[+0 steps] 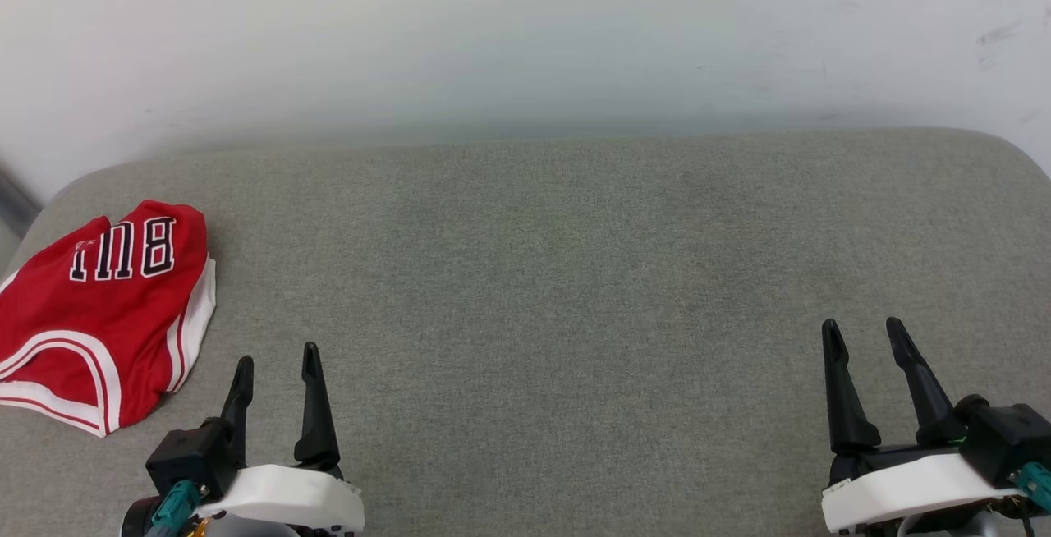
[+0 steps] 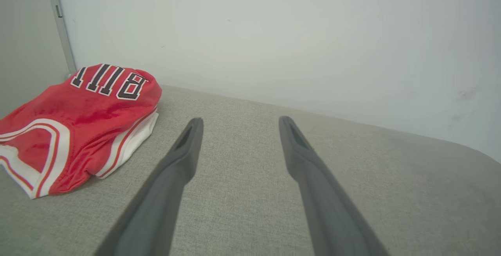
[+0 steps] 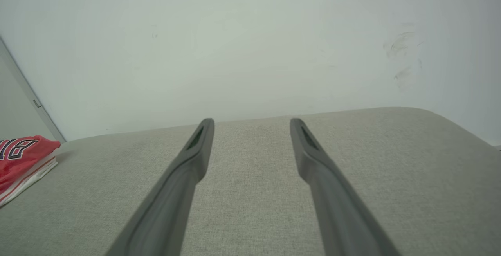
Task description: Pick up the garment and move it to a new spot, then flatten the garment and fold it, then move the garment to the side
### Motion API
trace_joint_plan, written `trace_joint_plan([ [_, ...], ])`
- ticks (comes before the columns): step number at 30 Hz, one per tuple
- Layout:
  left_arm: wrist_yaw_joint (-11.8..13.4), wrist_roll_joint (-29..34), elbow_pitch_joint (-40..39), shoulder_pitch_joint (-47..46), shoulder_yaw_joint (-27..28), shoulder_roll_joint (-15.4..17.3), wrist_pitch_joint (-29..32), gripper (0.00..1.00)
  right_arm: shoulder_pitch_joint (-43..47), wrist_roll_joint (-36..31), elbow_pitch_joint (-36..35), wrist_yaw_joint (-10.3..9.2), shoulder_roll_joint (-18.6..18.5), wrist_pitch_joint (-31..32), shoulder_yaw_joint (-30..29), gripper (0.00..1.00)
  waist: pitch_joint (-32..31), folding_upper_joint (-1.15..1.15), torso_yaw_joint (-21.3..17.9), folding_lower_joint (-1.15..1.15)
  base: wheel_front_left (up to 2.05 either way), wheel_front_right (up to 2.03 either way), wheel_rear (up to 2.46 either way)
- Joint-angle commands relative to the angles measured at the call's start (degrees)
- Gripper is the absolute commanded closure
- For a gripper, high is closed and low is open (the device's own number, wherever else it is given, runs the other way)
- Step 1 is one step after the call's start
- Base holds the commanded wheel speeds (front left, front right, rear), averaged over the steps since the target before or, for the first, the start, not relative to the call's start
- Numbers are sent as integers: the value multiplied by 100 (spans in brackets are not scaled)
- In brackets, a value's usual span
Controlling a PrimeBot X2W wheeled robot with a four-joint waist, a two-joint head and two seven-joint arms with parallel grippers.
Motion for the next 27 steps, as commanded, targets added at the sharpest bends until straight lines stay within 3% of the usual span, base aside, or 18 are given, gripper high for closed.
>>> trace_joint_plan([
  [1, -22, 129, -29, 17, 8, 7, -47, 0, 41, -105, -67, 12, 5, -55, 6, 0, 1, 0, -1, 0, 0, 0, 0],
  [17, -208, 695, 90, 103, 33, -28, -226, 0, 129, -504, -92, 13, 6, -238, 57, 0, -37, 0, -29, 0, 0, 0, 0],
  [27, -200, 971, 153, 142, 20, -32, -323, 0, 190, -595, -48, 8, 7, -339, 52, 0, -56, 0, -40, 0, 0, 0, 0],
])
